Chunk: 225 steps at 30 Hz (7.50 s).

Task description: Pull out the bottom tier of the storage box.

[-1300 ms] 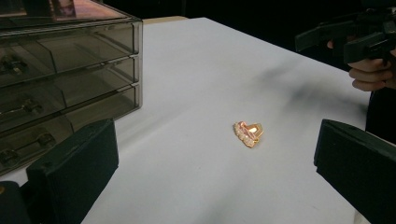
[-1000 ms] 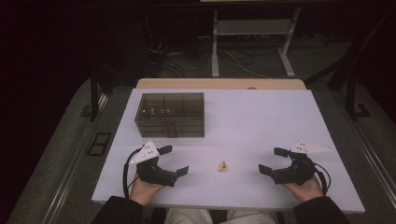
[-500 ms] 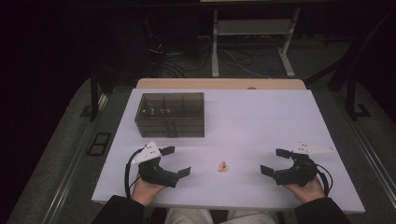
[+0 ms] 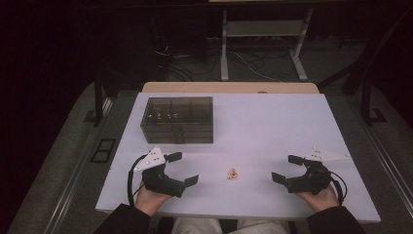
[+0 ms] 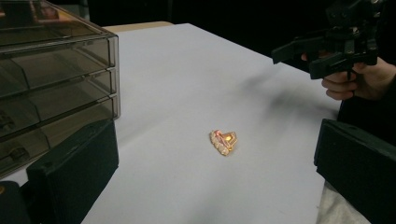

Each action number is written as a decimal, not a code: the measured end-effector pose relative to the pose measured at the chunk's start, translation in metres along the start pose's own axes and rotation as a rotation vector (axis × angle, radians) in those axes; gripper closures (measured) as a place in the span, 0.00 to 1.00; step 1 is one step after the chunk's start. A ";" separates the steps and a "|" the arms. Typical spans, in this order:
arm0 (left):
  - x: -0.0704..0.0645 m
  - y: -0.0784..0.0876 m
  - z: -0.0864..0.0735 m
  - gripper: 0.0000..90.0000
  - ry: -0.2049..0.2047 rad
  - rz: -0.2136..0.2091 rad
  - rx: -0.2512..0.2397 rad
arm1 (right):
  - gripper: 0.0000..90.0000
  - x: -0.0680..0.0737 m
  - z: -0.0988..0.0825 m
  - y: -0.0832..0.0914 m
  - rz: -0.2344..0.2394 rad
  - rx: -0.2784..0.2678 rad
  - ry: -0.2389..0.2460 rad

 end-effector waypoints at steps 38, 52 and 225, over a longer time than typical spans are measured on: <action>0.058 0.012 0.009 0.00 0.115 0.088 0.037 | 0.01 -0.001 -0.002 -0.001 -0.007 0.019 0.018; 0.081 0.009 0.003 0.00 0.297 0.070 0.028 | 0.01 -0.001 -0.003 -0.002 -0.006 0.025 0.023; 0.131 -0.013 -0.065 0.88 1.063 0.344 -0.191 | 0.01 0.001 -0.013 -0.006 -0.017 0.098 0.081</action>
Point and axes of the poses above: each handheld gripper's, and its own axes: y roughly backward along the jaws, z roughly out of its top, x roughly to its left, the point moved 9 cm from there along -y, roughly forward along the jaws, and after that the axes turned 5 degrees about -x, right-handed, at the moved point
